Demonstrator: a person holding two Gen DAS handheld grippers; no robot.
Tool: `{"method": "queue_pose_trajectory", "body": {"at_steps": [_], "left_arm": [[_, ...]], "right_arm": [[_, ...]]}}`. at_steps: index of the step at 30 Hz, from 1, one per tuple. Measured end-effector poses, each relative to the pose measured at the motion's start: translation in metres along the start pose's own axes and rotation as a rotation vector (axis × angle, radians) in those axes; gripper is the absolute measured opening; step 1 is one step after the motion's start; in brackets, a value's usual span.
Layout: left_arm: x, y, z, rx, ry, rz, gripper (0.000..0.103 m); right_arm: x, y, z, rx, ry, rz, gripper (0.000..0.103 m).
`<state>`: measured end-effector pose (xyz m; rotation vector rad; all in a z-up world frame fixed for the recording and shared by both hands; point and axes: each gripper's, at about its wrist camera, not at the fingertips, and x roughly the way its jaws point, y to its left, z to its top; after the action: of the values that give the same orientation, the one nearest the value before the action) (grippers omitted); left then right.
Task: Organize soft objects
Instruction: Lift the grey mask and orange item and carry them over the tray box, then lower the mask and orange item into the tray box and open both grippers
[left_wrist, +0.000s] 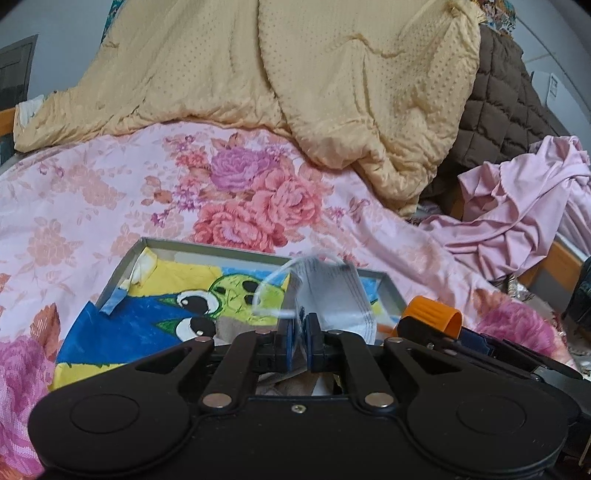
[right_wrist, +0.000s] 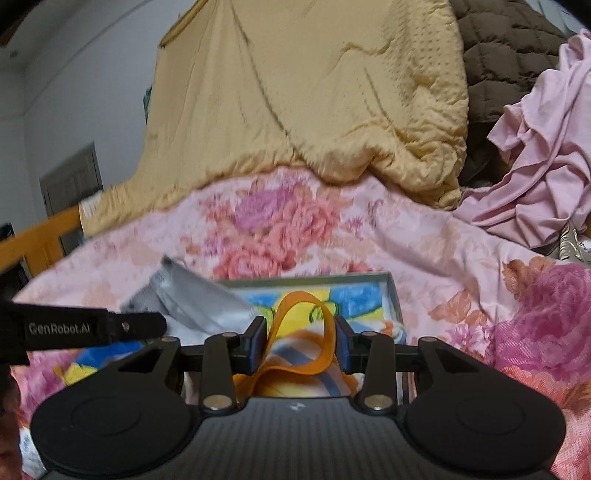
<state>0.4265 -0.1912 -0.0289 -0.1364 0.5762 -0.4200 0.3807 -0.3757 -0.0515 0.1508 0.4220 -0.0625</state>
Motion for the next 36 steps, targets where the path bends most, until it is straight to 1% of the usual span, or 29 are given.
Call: {"method": "queue_pose_trajectory", "body": {"at_steps": [6,12,16,19,22,23,25,27,29,32,34,35,36], "left_arm": [[0.014,0.009,-0.006,-0.016,0.023,0.013,0.008],[0.027,0.009,-0.01,-0.013,0.05,0.017,0.01],[0.031,0.004,-0.015,-0.004,0.064,0.011,0.011],[0.03,0.0,-0.017,0.012,0.061,0.01,0.013],[0.026,-0.003,-0.016,0.021,0.054,0.01,0.017],[0.024,-0.003,-0.015,0.016,0.052,0.01,0.017],[0.021,-0.002,-0.013,-0.002,0.049,0.009,0.024],[0.017,-0.002,-0.011,-0.014,0.045,0.004,0.025],[0.011,-0.004,-0.008,-0.007,0.045,0.003,0.029],[0.0,-0.008,-0.004,0.037,0.042,0.01,0.035],[-0.007,-0.009,-0.002,0.051,0.048,0.02,0.044],[-0.01,-0.008,-0.001,0.05,0.05,0.023,0.046],[-0.014,-0.008,0.0,0.048,0.053,0.023,0.052]], "right_arm": [[0.011,-0.002,-0.005,-0.009,0.057,-0.026,0.042],[0.018,-0.007,-0.008,0.0,0.1,-0.043,0.042],[0.017,-0.011,-0.007,0.023,0.099,-0.032,0.042],[0.013,-0.012,-0.004,0.023,0.087,-0.029,0.044],[0.009,-0.013,-0.001,0.023,0.077,-0.025,0.051],[0.007,-0.013,0.0,0.021,0.073,-0.027,0.053],[0.003,-0.015,0.004,0.023,0.066,-0.031,0.055],[-0.002,-0.017,0.008,0.027,0.058,-0.038,0.058],[-0.009,-0.02,0.012,0.033,0.048,-0.041,0.073],[-0.021,-0.022,0.017,0.04,0.029,-0.045,0.08],[-0.029,-0.024,0.02,0.05,0.021,-0.052,0.083],[-0.033,-0.025,0.021,0.053,0.018,-0.054,0.084],[-0.037,-0.025,0.022,0.055,0.015,-0.057,0.084]]}}
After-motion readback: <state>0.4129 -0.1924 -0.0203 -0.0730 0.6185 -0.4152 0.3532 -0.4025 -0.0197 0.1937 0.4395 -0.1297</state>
